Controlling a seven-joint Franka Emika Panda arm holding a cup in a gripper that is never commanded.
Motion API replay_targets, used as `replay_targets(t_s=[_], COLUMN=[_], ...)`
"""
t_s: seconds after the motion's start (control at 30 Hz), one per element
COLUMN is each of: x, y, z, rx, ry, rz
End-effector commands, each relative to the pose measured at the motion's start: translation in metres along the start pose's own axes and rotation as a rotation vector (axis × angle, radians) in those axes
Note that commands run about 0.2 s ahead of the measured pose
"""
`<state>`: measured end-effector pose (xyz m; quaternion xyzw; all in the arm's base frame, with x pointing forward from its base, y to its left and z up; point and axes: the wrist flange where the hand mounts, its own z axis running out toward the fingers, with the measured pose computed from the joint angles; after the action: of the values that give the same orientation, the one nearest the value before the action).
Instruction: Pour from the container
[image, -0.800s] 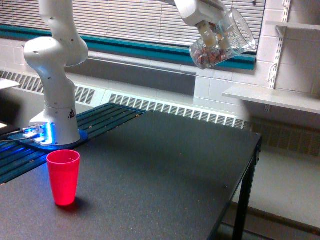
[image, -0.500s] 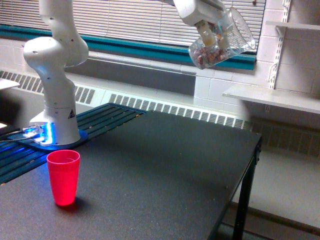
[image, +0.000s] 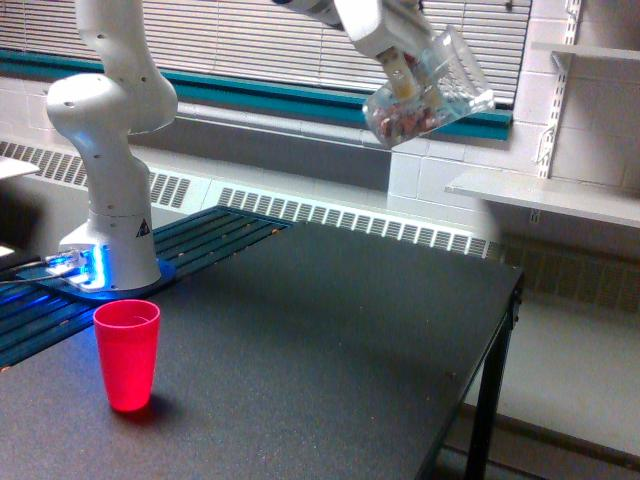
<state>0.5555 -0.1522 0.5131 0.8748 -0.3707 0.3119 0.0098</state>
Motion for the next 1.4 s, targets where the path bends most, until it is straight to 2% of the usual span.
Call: replay_targets(t_s=[0.03,0.23,0.4,0.77,1.0,1.4], x=[-0.019,-0.033,-0.047,-0.089,-0.123,-0.143], y=[0.016,0.045,0.073,0.133,0.162,0.207], z=[0.003,0.005,0.01,0.025,0.031,0.024], rx=[-0.004,-0.024,-0.044,-0.09,-0.109,-0.145], ry=[0.019,0.053,0.064,0.042,0.002,-0.001], rz=[-0.072,-0.135,-0.149,-0.192,-0.23,-0.284])
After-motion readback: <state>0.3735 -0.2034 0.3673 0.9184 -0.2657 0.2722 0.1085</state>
